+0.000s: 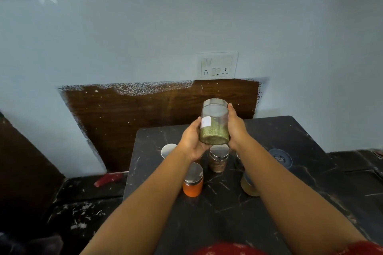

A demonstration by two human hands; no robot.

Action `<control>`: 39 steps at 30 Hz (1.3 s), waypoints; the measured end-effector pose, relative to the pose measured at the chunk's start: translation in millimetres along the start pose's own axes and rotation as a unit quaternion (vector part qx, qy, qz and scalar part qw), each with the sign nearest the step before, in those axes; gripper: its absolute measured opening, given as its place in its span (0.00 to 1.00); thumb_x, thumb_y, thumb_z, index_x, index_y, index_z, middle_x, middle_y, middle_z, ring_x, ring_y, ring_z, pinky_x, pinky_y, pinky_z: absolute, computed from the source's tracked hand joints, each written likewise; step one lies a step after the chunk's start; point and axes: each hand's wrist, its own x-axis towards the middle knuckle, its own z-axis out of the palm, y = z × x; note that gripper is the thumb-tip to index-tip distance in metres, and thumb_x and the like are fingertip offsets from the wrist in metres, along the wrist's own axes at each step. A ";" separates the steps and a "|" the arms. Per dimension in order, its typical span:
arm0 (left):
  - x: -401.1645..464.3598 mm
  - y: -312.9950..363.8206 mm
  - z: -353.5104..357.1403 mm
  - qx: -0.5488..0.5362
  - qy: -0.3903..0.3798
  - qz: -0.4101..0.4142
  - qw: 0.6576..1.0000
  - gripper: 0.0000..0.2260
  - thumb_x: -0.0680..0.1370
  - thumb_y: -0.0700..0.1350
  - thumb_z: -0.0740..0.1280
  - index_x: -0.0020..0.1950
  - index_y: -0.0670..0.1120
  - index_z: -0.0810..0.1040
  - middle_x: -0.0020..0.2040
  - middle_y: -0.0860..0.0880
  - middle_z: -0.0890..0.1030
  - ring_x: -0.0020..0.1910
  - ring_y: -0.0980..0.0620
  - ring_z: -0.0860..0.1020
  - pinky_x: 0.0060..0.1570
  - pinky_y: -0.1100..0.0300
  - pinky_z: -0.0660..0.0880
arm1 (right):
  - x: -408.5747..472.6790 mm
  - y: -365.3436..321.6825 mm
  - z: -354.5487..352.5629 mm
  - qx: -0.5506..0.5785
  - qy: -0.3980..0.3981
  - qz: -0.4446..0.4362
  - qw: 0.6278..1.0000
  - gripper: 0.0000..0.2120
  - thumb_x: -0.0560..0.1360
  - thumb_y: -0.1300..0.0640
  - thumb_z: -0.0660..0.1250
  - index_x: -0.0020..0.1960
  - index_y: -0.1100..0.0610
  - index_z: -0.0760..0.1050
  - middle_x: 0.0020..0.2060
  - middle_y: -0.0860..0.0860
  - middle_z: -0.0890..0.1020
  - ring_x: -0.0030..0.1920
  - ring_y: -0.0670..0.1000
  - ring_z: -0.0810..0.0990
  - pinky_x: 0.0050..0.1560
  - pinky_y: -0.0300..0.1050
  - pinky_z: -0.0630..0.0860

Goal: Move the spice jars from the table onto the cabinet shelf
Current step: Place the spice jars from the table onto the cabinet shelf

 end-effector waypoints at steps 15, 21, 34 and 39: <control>5.4 21.5 1.9 -0.005 -0.006 0.007 1.000 0.25 0.79 0.63 0.56 0.65 0.48 0.77 0.62 0.41 0.79 0.60 0.42 0.78 0.55 0.46 0.77 | -9.0 -11.0 15.2 0.108 -0.045 0.068 0.991 0.21 0.81 0.42 0.54 0.59 0.55 0.78 0.52 0.59 0.84 0.53 0.61 0.83 0.59 0.62 0.76; 1.5 26.0 4.8 0.063 0.009 0.017 0.998 0.26 0.79 0.64 0.55 0.68 0.49 0.75 0.63 0.43 0.80 0.63 0.44 0.77 0.62 0.47 0.74 | -6.5 -9.2 13.0 0.121 -0.082 0.044 0.988 0.19 0.83 0.47 0.54 0.62 0.56 0.77 0.55 0.59 0.83 0.55 0.59 0.83 0.62 0.60 0.75; 13.8 47.4 5.5 0.033 0.018 0.029 0.999 0.28 0.77 0.66 0.59 0.63 0.47 0.79 0.49 0.44 0.85 0.43 0.47 0.85 0.38 0.55 0.81 | -10.6 -22.8 23.9 0.206 -0.104 0.056 0.971 0.14 0.83 0.52 0.55 0.56 0.59 0.74 0.55 0.62 0.81 0.54 0.61 0.82 0.59 0.61 0.77; 8.0 57.7 9.9 0.040 0.028 0.035 0.998 0.27 0.77 0.66 0.58 0.62 0.47 0.79 0.49 0.44 0.85 0.45 0.47 0.84 0.41 0.55 0.81 | -13.2 -27.0 32.7 0.232 -0.106 0.050 0.966 0.15 0.83 0.54 0.55 0.62 0.60 0.74 0.58 0.62 0.80 0.56 0.61 0.81 0.61 0.61 0.75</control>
